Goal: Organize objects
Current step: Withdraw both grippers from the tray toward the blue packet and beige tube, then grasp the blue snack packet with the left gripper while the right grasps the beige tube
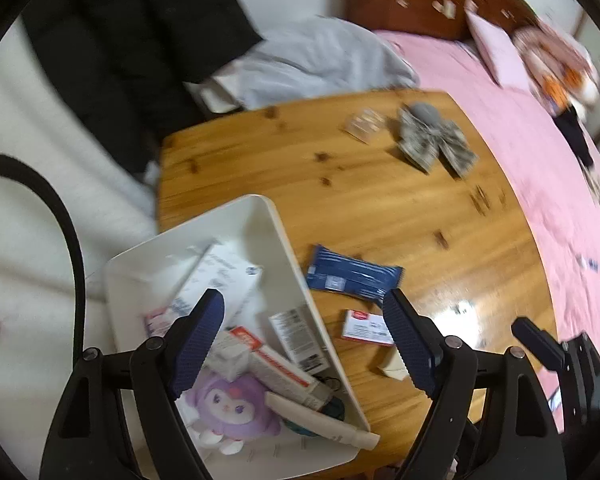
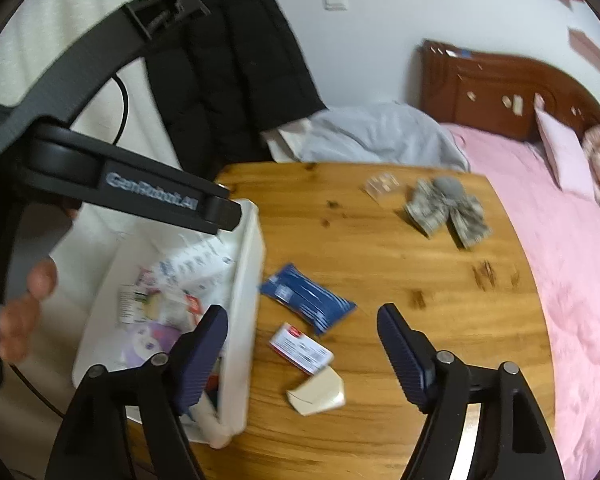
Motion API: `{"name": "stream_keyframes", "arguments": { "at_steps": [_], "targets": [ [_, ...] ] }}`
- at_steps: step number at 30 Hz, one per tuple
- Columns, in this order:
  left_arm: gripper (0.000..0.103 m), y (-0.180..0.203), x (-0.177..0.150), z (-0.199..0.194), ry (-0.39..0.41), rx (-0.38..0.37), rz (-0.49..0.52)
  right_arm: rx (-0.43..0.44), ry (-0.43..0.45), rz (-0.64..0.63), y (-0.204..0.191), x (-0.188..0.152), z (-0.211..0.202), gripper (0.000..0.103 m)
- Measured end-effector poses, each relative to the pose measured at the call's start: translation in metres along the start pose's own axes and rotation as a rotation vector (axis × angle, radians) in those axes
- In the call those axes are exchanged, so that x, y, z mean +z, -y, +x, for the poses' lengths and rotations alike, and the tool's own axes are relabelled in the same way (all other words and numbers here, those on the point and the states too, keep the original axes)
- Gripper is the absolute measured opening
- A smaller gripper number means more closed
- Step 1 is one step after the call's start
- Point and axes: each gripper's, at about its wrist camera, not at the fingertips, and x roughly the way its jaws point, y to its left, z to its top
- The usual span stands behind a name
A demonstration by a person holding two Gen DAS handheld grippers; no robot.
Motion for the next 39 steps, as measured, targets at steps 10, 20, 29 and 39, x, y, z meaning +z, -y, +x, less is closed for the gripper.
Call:
{"name": "stream_keyframes", "arguments": {
  "at_steps": [10, 20, 29, 39],
  "targets": [
    [0.084, 0.055, 0.014, 0.066, -0.114, 0.069, 0.397, 0.077, -0.150, 0.209, 0.047, -0.044, 0.053, 0.078],
    [0.084, 0.078, 0.008, 0.128, -0.261, 0.123, 0.686, 0.102, -0.228, 0.146, 0.032, -0.073, 0.087, 0.078],
    [0.084, 0.098, -0.006, 0.155, -0.309, 0.144, 0.903, 0.057, -0.183, -0.069, 0.007, -0.094, 0.092, 0.078],
    [0.084, 0.115, -0.003, 0.185, -0.346, 0.172, 0.972, 0.022, -0.204, -0.172, 0.003, -0.109, 0.111, 0.078]
  ]
}}
